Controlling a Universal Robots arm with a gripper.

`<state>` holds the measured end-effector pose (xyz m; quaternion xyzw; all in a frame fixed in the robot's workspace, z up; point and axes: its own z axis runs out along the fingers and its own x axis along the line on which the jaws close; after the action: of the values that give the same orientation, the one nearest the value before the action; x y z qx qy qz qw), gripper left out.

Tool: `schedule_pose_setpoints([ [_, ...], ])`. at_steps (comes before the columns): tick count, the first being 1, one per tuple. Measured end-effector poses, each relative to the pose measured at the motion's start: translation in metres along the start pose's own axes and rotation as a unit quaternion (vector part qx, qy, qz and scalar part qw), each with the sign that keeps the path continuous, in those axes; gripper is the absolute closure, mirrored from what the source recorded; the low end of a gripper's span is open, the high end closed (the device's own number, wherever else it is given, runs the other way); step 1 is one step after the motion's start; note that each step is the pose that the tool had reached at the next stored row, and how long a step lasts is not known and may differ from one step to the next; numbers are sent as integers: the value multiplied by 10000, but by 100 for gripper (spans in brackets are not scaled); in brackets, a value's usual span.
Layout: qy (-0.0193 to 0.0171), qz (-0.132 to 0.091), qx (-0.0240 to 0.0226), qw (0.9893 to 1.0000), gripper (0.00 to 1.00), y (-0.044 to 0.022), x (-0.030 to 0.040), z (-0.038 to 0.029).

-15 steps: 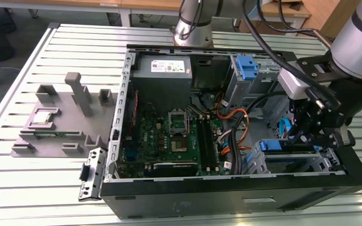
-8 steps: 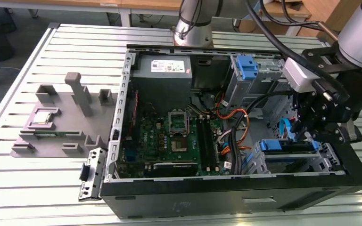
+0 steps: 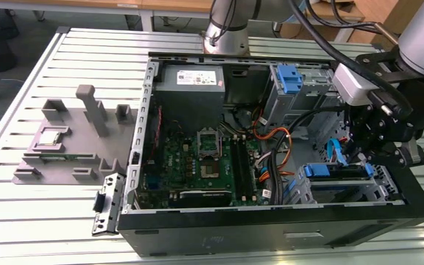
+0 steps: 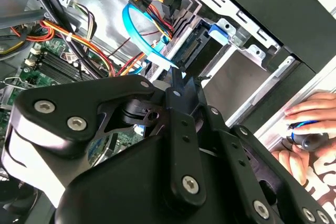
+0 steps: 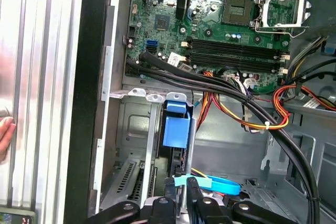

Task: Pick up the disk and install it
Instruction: 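Insert the first disk wire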

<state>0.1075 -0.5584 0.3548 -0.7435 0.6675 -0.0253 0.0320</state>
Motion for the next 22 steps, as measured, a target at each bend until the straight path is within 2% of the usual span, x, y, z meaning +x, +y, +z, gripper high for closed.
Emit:
schedule_pose_setpoints([
  [3,3,33,0,10000,77,0,0,0],
  [5,15,185,1,9998,77,-1,0,2],
  [8,37,455,2,9990,77,0,0,6],
  [11,57,699,4,9975,77,0,1,8],
  [14,58,707,0,9975,77,1,1,8],
  [15,55,707,-28,9975,77,0,0,9],
  [17,35,709,-176,9973,77,-5,1,16],
  [18,30,709,-232,9972,77,-7,1,16],
  [22,31,710,-237,9972,77,-7,1,16],
])
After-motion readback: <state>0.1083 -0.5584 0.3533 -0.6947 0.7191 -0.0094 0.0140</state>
